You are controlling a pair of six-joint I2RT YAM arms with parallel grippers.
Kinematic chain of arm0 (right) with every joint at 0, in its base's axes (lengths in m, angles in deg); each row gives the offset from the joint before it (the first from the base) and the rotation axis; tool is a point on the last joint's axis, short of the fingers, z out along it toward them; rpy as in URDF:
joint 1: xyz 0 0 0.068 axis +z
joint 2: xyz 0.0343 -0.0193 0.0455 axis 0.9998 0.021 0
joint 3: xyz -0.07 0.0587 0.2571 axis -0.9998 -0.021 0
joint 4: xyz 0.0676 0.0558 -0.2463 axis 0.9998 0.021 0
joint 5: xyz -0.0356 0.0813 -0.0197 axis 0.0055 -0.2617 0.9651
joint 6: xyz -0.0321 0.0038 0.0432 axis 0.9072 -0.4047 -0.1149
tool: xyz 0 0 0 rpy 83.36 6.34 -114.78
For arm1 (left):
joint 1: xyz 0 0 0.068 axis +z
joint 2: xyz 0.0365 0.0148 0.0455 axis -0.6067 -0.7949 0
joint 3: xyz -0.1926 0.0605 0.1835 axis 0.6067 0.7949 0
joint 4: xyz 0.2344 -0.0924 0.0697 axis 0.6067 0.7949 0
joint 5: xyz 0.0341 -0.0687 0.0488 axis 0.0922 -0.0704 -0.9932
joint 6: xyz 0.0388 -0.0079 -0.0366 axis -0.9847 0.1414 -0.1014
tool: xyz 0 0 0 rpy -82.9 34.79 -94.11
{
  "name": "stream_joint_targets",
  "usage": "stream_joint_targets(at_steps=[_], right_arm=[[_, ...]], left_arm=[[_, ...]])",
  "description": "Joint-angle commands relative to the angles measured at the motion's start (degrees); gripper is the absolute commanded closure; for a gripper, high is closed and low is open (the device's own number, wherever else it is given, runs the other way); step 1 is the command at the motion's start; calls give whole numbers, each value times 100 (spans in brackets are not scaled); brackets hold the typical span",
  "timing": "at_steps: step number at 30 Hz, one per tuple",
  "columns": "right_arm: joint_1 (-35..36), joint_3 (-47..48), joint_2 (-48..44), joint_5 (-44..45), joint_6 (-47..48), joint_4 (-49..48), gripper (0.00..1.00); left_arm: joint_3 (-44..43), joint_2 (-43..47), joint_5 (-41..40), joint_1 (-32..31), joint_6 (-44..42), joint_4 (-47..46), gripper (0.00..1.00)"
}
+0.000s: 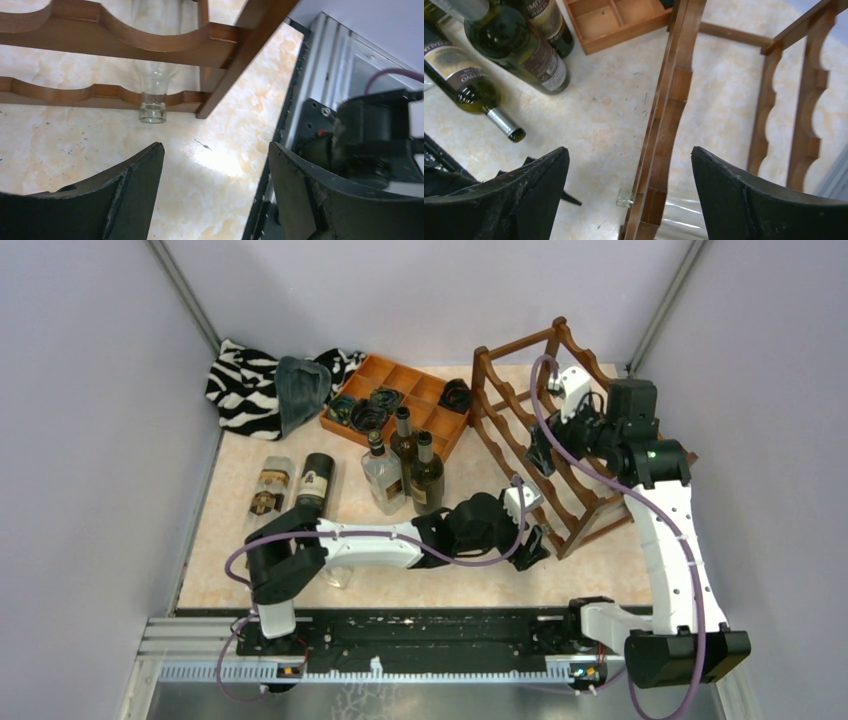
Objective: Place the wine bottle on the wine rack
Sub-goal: Place the wine bottle in the wine rack, then adjust the wine bottle at the center of the board.
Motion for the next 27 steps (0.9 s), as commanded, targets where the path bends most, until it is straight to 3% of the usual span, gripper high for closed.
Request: stream_joint_targets(at_steps=[1,6,16,21,27], right_arm=[[43,720,43,198,234,19,9],[32,1359,-42,232,441,220,9],[34,1375,-314,-2039,1059,539,8],[43,1605,-194,-3134,1553,1039,8],[150,1550,-133,-3681,2000,1327,10]], left_arm=[[-6,462,819,-26,-316,646,18],[-110,1154,1138,-18,-774,1400,18],[-875,2221,428,40,-1729,4235,15],[-978,2785,144,62,-1555,4957,13],[-975,3234,-256,94,-1546,5666,9]])
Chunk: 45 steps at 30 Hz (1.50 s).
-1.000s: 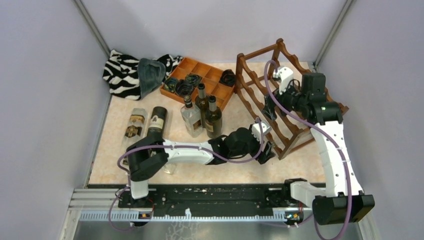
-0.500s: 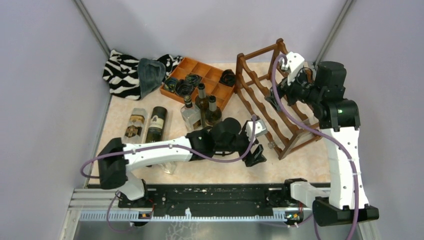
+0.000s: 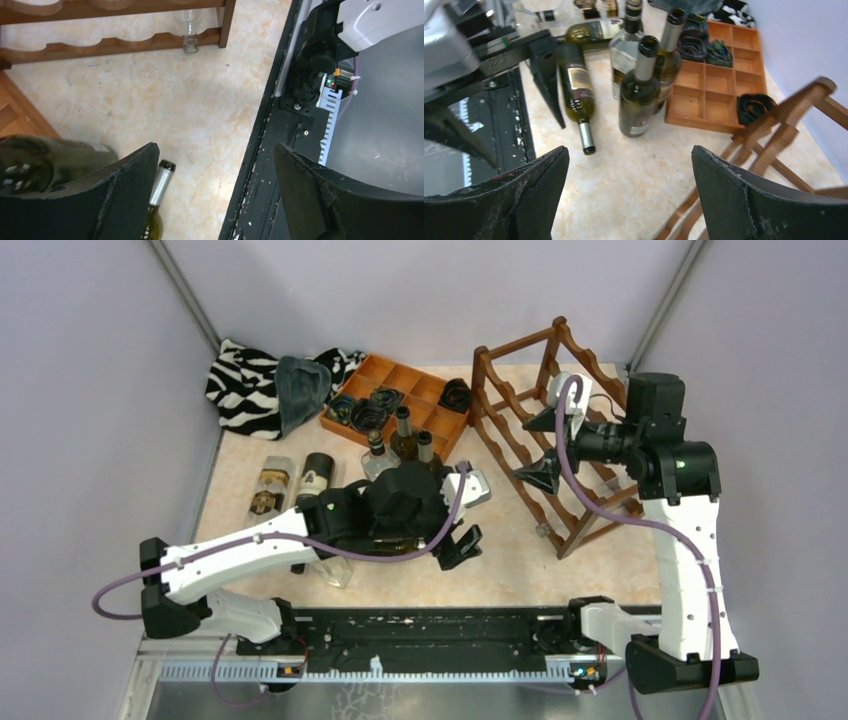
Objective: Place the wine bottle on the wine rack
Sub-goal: Adjust the wine bottle at the center of the board.
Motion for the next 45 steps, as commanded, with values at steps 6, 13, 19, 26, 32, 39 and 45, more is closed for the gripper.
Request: stream_joint_targets(at_steps=[6,13,19,26,32,39,45], right_arm=[[701,54,-17,-529,1113,599,12],[1890,-602,-109,483,1408,531,13],[3075,-1367,-28,1390,1428,79,14],[4169,-2319,245,2797,1028,-1072,18],[4744,-2997,477,3660,721,-2030,19],[5058,-3623,911,4628,45,-3518,22],[5451,-3834,1415,4964,-114,-4119,23]], left_arm=[[-460,817,-1142,85,241,1231,8],[-1317,1154,-665,982,832,1670,9],[-1589,1081,-999,1151,748,1945,10],[-981,1273,-1270,1155,765,1221,10],[-167,1827,-1629,1150,758,421,10],[345,2288,-1744,1150,1014,120,10],[552,2512,-1822,1153,1053,-32,10]])
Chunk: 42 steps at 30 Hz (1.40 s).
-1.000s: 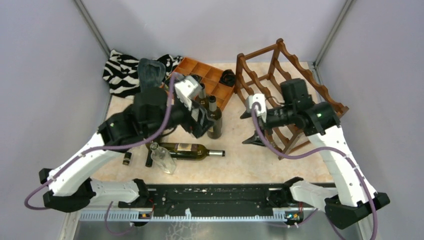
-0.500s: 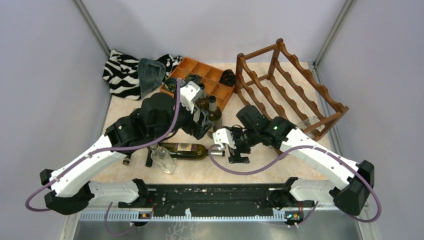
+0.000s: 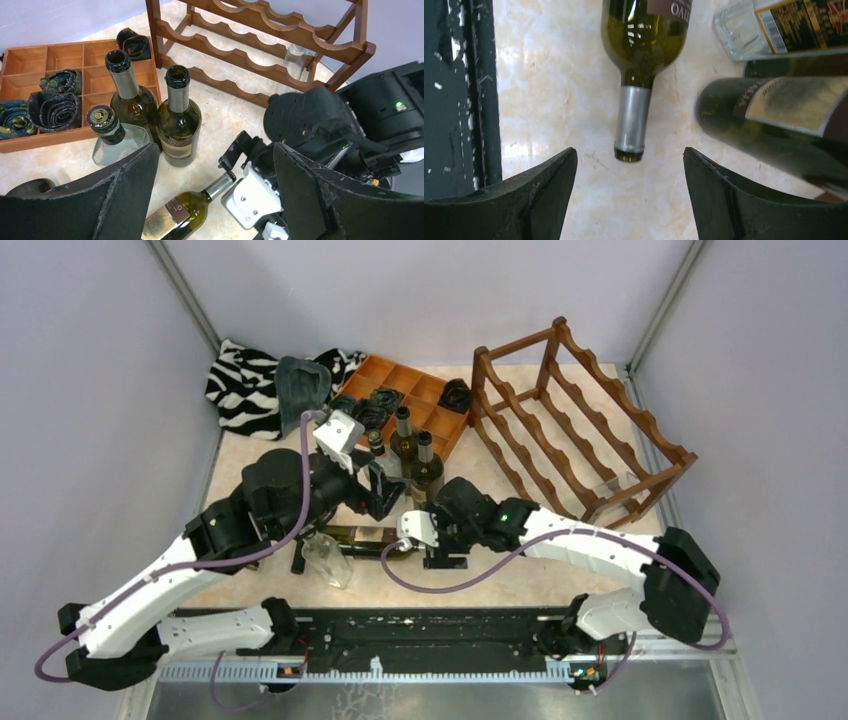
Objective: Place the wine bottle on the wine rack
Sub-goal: Adjust the wine bottle at the center of the board.
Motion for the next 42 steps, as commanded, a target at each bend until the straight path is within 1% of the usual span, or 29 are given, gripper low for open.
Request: stream_joint_targets(at_steps=[1,3,7,13,18,21,27,32,38,42], right_arm=[[374,-72,333,462,-326,-949,23],[393,13,645,527,-510,-1023,24],[394,152,1051,697,-709,-1054,29],[393,132,1315,793,-731,-1101,33],[393,167,1548,764,-800,-1081,39],[393,241,1668,772,-920,-973,45],[380,218,1617,1033,-986,-872,59],[323,164,1506,1105,-1085,-759,76],[150,99,1200,1075,-1103,-511,86],[21,-48,797,940,-1013,-238,93]], left_arm=[[192,166,-127,5,114,-366,10],[265,200,-105,9,135,-396,10],[393,272,-61,5,158,-441,10],[553,419,-88,5,141,-494,10],[689,484,-78,5,148,-536,10],[765,519,-48,7,192,-543,10],[873,600,-20,5,254,-547,10],[898,582,6,5,289,-561,10],[938,573,87,5,363,-614,10],[939,568,191,10,431,-672,10]])
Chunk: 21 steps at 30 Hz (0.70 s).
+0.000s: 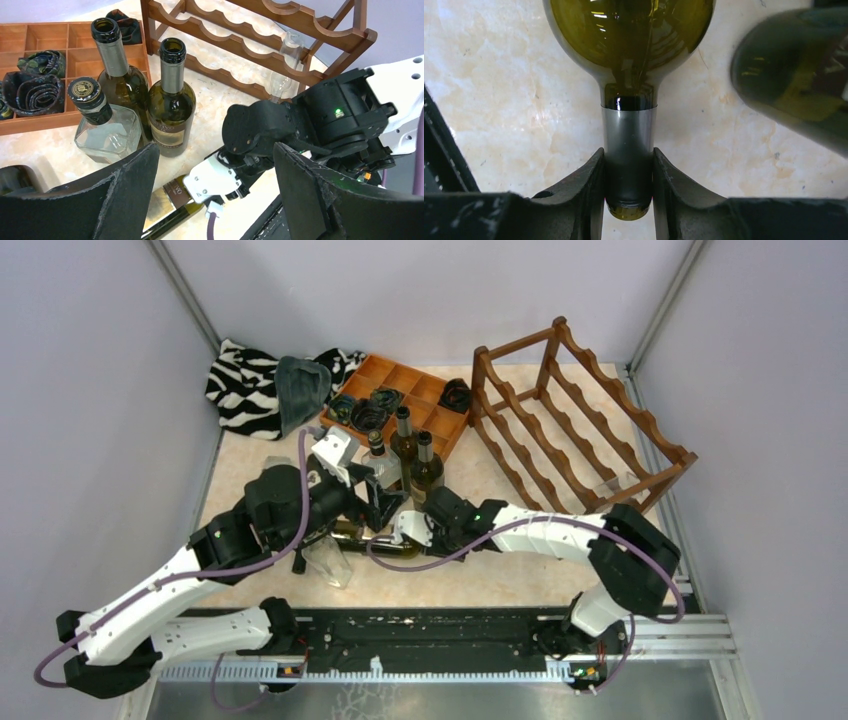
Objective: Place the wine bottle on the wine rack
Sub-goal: Adjust the wine bottle at the center of the board.
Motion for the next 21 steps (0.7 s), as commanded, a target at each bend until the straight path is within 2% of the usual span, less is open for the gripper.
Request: stream_joint_targets(at_steps=[1,6,12,21], right_arm=[[-131,-43,-745,-86,23,322,94],[-136,-343,-1286,-267,177,883,100],[-279,-656,-1980,-225,461,1437,100],[-831,-593,-2965,-223,1348,2431,100]], left_arm=[[27,56,192,7,168,-299,10],[141,99,454,5,400,-547,10],[250,239,853,5,824,-904,9],[458,435,1111,8,1165,-1289,7]])
